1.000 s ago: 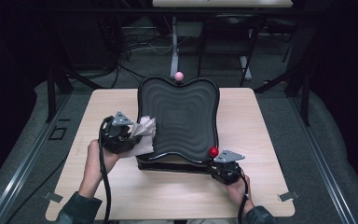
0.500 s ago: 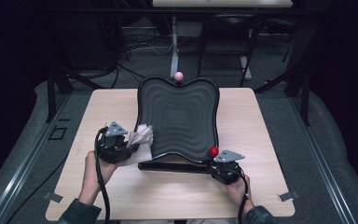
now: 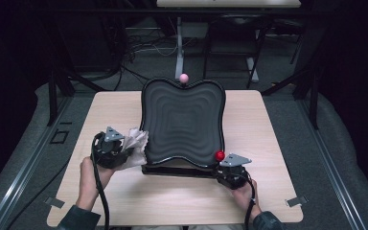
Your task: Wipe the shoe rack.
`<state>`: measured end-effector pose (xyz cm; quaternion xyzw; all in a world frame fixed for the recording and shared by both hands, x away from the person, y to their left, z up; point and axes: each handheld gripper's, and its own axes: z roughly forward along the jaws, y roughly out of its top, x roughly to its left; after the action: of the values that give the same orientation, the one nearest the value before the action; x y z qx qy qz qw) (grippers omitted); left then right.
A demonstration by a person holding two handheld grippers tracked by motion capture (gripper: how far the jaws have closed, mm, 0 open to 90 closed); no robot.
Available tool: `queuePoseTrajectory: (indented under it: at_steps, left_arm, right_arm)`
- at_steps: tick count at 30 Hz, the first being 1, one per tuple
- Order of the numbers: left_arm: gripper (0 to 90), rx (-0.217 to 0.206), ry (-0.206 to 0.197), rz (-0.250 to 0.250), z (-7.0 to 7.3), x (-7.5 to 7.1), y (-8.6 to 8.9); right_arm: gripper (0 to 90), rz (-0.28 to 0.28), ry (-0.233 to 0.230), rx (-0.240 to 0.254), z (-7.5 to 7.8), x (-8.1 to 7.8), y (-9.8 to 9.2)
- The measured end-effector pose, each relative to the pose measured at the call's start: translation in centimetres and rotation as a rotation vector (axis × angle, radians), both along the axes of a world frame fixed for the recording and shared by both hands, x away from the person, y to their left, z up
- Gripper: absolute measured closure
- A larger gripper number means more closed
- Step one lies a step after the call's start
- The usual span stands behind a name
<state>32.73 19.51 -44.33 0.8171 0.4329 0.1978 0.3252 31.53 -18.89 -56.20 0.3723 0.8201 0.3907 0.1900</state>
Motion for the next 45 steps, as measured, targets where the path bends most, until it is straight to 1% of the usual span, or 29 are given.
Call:
queuePoseTrajectory:
  at_steps: [1,4,7,8,9,10,11,13,15,17,21,22,23,24,25,26,27,29,30,31,33,36,39,41,43,45]
  left_arm:
    - [78.0,-0.017,-0.002,-0.002,0.2,-0.1,0.0]
    - [77.3,-0.047,-0.017,-0.023,0.7,-0.3,0.0]
    - [76.3,-0.072,-0.016,-0.056,1.0,-0.5,-0.4]
    - [75.8,-0.076,-0.013,-0.064,0.9,-0.5,-0.6]
    - [75.3,-0.075,-0.003,-0.073,0.8,-0.5,-0.7]
    - [74.8,-0.069,-0.002,-0.075,0.5,-0.4,-0.9]
    - [74.4,-0.060,0.000,-0.076,0.4,-0.4,-1.0]
    - [73.3,-0.070,0.001,-0.073,0.2,-0.3,-0.9]
    - [73.3,-0.070,-0.005,-0.069,0.2,-0.3,-0.8]
    - [74.4,-0.059,-0.008,-0.070,0.2,-0.3,-0.7]
    - [77.9,-0.042,-0.019,-0.050,0.1,-0.3,-0.6]
    - [78.5,-0.021,-0.025,-0.036,0.1,-0.4,-0.6]
    - [79.1,0.035,-0.035,-0.007,0.1,-0.3,-0.6]
    - [79.4,0.057,-0.040,0.009,0.0,-0.3,-0.5]
    - [79.4,0.063,-0.037,0.018,-0.2,-0.2,-0.3]
    - [79.5,0.044,-0.025,0.024,-0.5,-0.1,0.0]
    - [79.5,0.035,-0.019,0.028,-0.5,0.0,0.2]
    - [79.5,0.020,-0.030,0.036,-0.2,-0.2,0.3]
    - [79.5,-0.002,-0.036,0.040,0.0,-0.5,0.3]
    - [79.6,-0.017,-0.040,0.036,0.3,-0.6,0.3]
    - [79.6,-0.060,-0.057,0.028,0.9,-1.2,0.1]
    - [79.5,-0.110,-0.055,0.000,1.4,-1.7,-0.5]
    - [79.5,-0.132,-0.048,-0.035,1.5,-2.1,-1.5]
    - [79.5,-0.147,-0.040,-0.050,1.4,-2.2,-2.1]
    - [79.5,-0.147,-0.033,-0.063,1.0,-2.3,-2.7]
    - [79.5,-0.160,-0.017,-0.069,0.5,-2.2,-3.1]
  right_arm:
    - [74.2,-0.001,0.000,0.000,0.0,0.0,0.0]
    - [74.2,0.005,0.004,-0.005,0.0,0.0,-0.1]
    - [74.1,0.004,0.005,-0.002,0.0,0.1,-0.1]
    - [74.2,0.005,0.005,-0.002,0.0,0.1,-0.1]
    - [74.2,0.005,0.005,-0.001,0.0,0.1,-0.1]
    - [74.2,0.005,0.006,-0.001,0.0,0.1,-0.1]
    - [74.1,0.005,0.005,0.000,0.0,0.1,-0.1]
    - [74.1,0.003,0.007,-0.002,0.0,0.1,-0.1]
    - [74.2,0.004,0.010,-0.004,0.1,0.2,-0.1]
    - [74.2,0.007,0.009,-0.003,0.1,0.2,-0.1]
    - [74.3,0.011,0.008,-0.006,0.1,0.2,0.1]
    - [74.3,0.009,0.007,-0.002,0.0,0.2,0.1]
    - [74.3,0.008,0.007,-0.003,0.1,0.2,0.2]
    - [74.2,0.011,0.008,-0.004,0.1,0.2,0.2]
    - [74.2,0.011,0.009,-0.006,0.1,0.2,0.1]
    - [74.3,0.011,0.007,-0.002,0.0,0.3,0.1]
    - [74.2,0.009,0.008,-0.003,0.1,0.3,0.1]
    - [74.2,0.007,0.008,-0.003,0.1,0.3,0.2]
    - [74.2,0.007,0.008,-0.002,0.1,0.3,0.1]
    - [74.2,0.006,0.007,0.004,0.0,0.3,0.2]
    - [74.1,0.006,0.007,-0.001,0.0,0.3,0.2]
    - [74.1,0.005,0.006,0.006,0.0,0.3,0.2]
    - [74.0,0.003,0.007,0.007,0.0,0.3,0.2]
    - [74.0,0.004,0.007,0.002,0.0,0.3,0.1]
    - [74.0,0.003,0.006,0.005,0.0,0.3,0.2]
    - [74.0,0.002,0.007,0.006,0.0,0.3,0.2]
